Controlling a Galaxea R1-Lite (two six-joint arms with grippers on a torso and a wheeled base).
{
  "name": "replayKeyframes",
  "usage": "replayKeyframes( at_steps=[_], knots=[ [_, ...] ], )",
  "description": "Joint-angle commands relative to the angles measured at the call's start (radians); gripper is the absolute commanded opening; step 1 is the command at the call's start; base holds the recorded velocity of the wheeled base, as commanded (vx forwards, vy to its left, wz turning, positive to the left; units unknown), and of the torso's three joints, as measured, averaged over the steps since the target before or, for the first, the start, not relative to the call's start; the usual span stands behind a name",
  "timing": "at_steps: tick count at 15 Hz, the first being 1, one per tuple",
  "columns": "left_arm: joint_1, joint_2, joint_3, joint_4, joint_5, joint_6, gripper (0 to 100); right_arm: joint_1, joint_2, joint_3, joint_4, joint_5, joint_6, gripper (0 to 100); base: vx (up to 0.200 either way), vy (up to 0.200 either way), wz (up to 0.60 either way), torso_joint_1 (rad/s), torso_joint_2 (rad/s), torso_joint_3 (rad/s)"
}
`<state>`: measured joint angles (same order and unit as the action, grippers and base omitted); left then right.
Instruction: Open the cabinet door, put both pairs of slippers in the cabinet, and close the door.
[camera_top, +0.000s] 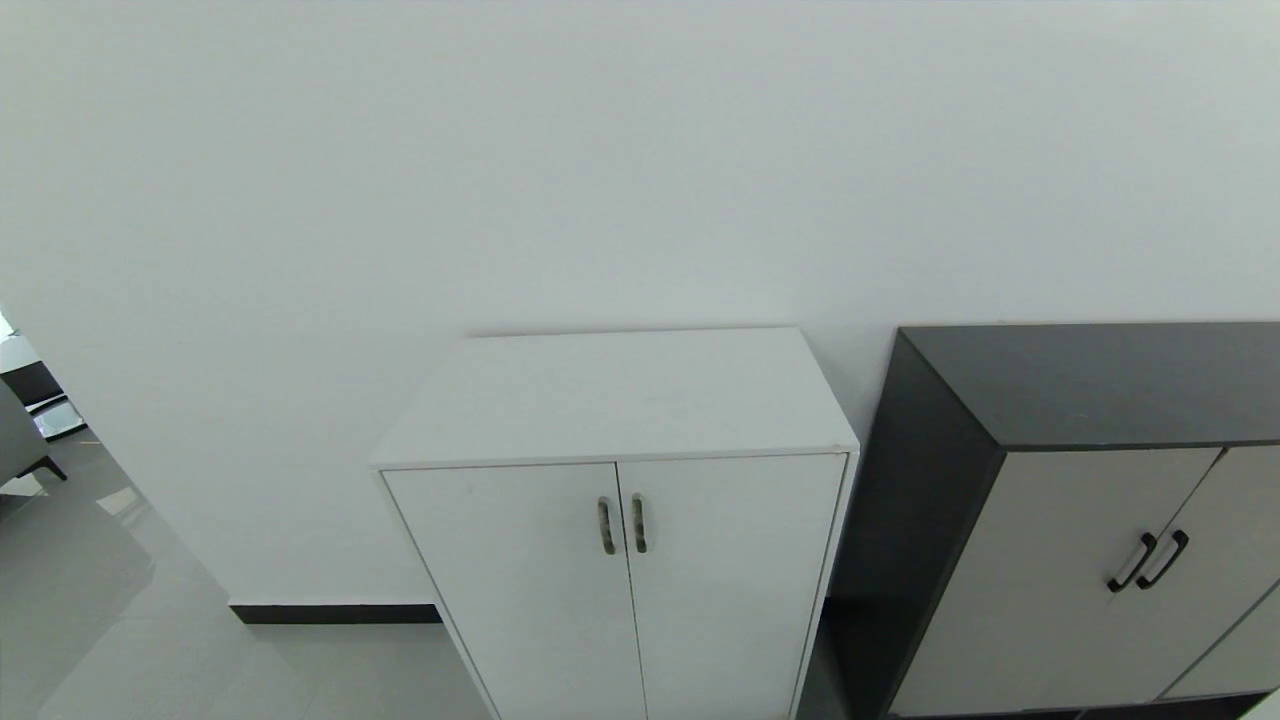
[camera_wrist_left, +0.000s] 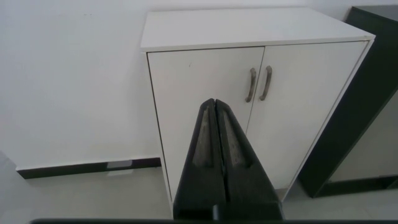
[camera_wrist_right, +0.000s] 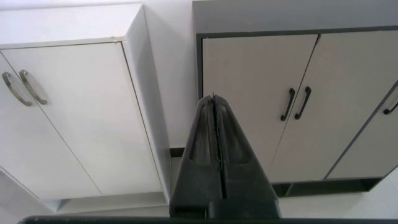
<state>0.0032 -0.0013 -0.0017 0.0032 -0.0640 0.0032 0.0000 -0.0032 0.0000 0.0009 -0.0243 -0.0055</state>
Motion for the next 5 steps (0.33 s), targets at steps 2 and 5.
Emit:
replayKeyframes(
  at_steps=[2, 5],
  knots=[
    [0.0, 0.001, 0.0, 0.0, 0.0, 0.0, 0, 0.0, 0.003, 0.0, 0.001, 0.0, -0.001, 0, 0.0, 0.0, 0.0, 0.0, 0.0, 0.0],
    [0.0, 0.001, 0.0, 0.0, 0.0, 0.0, 0, 0.0, 0.003, 0.0, 0.001, 0.0, 0.001, 0, 0.0, 0.0, 0.0, 0.0, 0.0, 0.0]
  ],
)
